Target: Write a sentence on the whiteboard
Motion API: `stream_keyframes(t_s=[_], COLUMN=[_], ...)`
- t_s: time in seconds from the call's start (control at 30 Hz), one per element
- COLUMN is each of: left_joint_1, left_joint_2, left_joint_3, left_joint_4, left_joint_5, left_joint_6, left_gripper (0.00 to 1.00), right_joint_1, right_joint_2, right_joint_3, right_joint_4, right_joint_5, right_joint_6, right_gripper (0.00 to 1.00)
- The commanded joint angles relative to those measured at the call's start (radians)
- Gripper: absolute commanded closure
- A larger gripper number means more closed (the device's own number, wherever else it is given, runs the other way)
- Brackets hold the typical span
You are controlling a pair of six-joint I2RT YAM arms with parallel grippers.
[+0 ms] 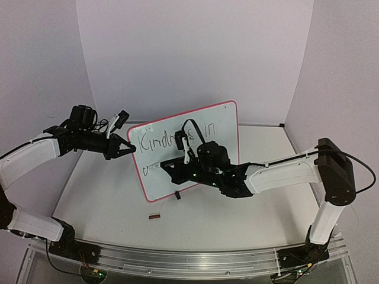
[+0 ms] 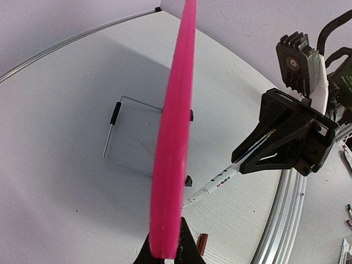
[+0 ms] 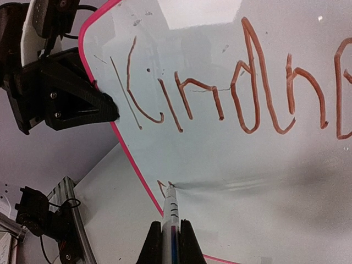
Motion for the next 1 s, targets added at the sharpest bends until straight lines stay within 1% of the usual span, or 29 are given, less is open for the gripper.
stream_keyframes(t_s=[0.0,0.6,0.8,0.97], left_joint_1=[-0.018,-0.021,-0.021,-0.021], left_joint_2=[0.025,0.023,0.023,0.023], left_joint_3=[-0.001,-0.001,-0.001,-0.001], left_joint_4=[-0.039,-0.041,-0.041,-0.04], left_joint_5=[-0.045,-0.051,-0.052,-0.052], left_joint_6=[0.032,0.034,0.033,0.033], left_gripper=[1.0,1.0,1.0,1.0], right_joint_1=[-0.004,-0.004,-0.003,-0.004], right_joint_2=[0.011,0.038,0.005,-0.066], right_joint_3=[-0.015,-0.022,-0.031,-0.069], right_joint_4=[0.017,0.012,0.001,0.009], right_joint_5=[0.009,0.015,0.036,0.064], right_joint_6=[0.022,0.029,0.017,-0.004], right_gripper=[1.0,1.0,1.0,1.0])
